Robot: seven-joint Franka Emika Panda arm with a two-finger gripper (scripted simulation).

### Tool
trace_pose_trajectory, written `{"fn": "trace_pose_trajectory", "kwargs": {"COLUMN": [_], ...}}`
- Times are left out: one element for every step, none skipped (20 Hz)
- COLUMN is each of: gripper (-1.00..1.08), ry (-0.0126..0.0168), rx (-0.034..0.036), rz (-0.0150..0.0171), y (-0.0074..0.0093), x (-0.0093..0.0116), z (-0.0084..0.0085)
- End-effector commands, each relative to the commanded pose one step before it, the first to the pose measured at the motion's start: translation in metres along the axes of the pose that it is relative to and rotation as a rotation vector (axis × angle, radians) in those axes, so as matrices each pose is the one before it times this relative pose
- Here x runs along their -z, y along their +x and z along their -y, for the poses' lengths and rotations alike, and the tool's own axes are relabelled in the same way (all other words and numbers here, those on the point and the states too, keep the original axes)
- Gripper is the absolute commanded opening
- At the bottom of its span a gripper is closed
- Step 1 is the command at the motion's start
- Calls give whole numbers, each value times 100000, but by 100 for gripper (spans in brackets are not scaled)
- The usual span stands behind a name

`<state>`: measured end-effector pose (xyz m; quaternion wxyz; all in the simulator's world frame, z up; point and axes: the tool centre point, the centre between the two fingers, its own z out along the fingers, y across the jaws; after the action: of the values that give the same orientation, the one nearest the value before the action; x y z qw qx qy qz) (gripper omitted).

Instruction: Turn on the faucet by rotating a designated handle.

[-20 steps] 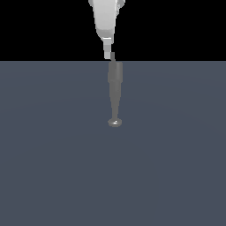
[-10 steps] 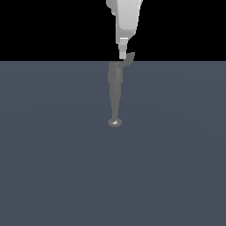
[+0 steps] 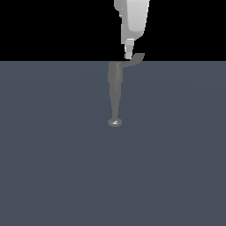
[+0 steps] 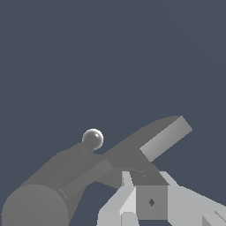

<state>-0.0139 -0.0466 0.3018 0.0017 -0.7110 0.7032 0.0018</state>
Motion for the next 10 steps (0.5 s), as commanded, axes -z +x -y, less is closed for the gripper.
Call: {"fn": "trace_pose_trajectory", "kwargs": {"gripper": [-100, -100, -100, -100, -100, -100, -100, -100, -100, -100], "ry": [383, -17, -17, -17, -17, -17, -18, -18, -18, -18], "rx": [-1442, -118, -118, -118, -118, -118, -118, -118, -118, -118], "rz": [-242, -14, -14, -14, -14, -14, -14, -13, -13, -13], "y": [1459, 278, 277, 276, 275, 273, 272, 271, 270, 269], "x": [-113, -7, -7, -7, -7, -7, -7, -7, -7, -7], "z": [698, 197, 196, 195, 194, 193, 192, 191, 190, 189]}}
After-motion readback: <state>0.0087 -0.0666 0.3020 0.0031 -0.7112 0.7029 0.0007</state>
